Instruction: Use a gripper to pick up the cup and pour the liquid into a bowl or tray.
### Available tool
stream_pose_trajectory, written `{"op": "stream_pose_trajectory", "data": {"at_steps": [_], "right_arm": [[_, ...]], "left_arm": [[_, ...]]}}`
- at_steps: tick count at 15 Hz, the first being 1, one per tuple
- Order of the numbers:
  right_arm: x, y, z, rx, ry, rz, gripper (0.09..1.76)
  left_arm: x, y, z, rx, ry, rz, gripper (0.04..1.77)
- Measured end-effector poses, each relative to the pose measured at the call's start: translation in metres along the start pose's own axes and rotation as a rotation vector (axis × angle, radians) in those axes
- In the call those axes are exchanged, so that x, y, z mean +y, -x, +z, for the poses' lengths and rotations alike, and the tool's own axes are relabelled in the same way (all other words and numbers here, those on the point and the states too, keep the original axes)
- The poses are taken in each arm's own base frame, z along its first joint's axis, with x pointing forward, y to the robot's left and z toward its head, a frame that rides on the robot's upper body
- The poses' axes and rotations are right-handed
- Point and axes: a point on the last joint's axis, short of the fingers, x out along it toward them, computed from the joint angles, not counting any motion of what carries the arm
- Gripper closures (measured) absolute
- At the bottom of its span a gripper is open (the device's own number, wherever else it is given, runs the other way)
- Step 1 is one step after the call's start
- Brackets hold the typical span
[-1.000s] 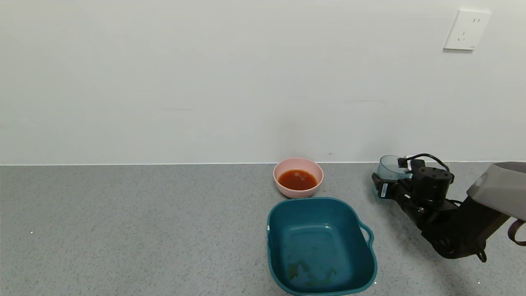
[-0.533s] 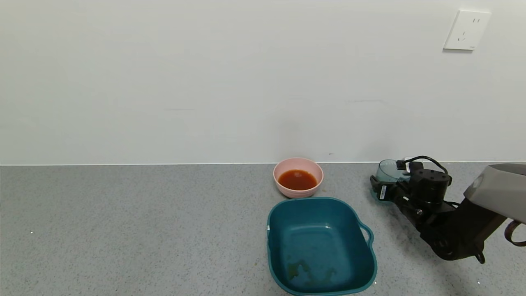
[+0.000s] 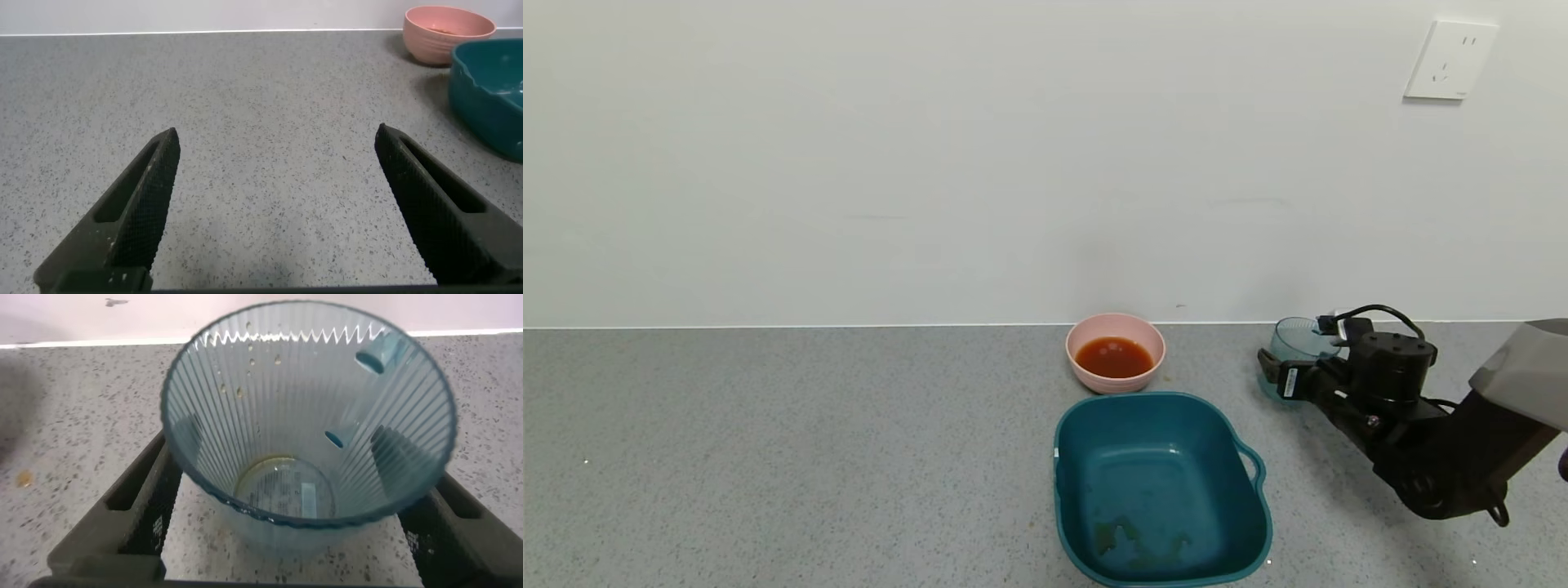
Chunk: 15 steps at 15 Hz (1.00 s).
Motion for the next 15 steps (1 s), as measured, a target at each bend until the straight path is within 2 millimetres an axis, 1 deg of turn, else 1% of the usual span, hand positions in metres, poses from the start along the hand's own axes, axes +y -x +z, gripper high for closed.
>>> {"op": "stream_pose_trajectory", "data": {"at_steps": [3, 7, 9, 11, 12, 14, 15], "right_arm": [[-0.002, 0.013, 0.008, 0.103, 0.011, 0.012, 0.19], [-0.004, 0.037, 0.031, 0.204, -0.001, 0.034, 0.17], [-0.005, 0.055, 0.046, 0.253, -0.002, 0.059, 0.16], [-0.007, 0.08, 0.063, 0.3, -0.002, 0.076, 0.16], [-0.009, 0.095, 0.073, 0.318, -0.002, 0.082, 0.16], [-0.013, 0.129, 0.093, 0.318, -0.003, 0.085, 0.15], [-0.015, 0.15, 0.104, 0.301, -0.004, 0.087, 0.15]], "left_arm": [[0.0, 0.0, 0.0, 0.0, 0.0, 0.0, 0.09], [0.0, 0.0, 0.0, 0.0, 0.0, 0.0, 0.09], [0.0, 0.0, 0.0, 0.0, 0.0, 0.0, 0.09], [0.0, 0.0, 0.0, 0.0, 0.0, 0.0, 0.09], [0.0, 0.0, 0.0, 0.0, 0.0, 0.0, 0.09], [0.0, 0.0, 0.0, 0.0, 0.0, 0.0, 0.09], [0.0, 0.0, 0.0, 0.0, 0.0, 0.0, 0.09]]}}
